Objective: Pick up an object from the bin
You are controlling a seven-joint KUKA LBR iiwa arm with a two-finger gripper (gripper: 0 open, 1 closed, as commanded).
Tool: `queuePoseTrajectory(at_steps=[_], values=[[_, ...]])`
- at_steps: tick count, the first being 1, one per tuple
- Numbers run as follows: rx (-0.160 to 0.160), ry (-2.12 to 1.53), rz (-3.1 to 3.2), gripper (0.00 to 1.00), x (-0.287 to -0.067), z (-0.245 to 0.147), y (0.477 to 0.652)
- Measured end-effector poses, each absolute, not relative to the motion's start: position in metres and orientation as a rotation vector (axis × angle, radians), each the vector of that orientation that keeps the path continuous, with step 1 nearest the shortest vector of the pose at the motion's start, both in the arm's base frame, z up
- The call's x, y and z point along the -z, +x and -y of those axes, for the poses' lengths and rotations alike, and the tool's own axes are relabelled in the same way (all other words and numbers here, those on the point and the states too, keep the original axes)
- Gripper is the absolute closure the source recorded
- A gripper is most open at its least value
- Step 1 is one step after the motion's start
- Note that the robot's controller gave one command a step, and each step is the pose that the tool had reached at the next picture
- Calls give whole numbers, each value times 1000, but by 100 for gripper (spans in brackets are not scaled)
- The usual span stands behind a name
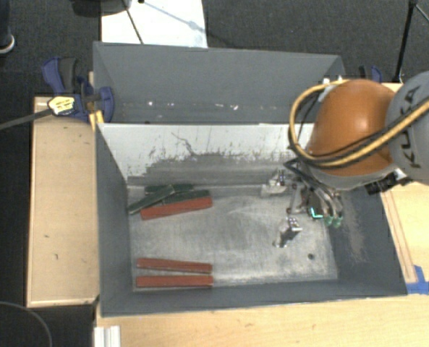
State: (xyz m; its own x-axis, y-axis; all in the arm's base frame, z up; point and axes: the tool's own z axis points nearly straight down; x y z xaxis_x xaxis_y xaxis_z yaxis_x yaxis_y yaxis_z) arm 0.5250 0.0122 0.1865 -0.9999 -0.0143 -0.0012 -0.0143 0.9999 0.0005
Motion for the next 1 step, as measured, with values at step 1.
queuePoseTrajectory(at_steps=[1], values=[[-1,-22,-3139,0,-187,-12,525]])
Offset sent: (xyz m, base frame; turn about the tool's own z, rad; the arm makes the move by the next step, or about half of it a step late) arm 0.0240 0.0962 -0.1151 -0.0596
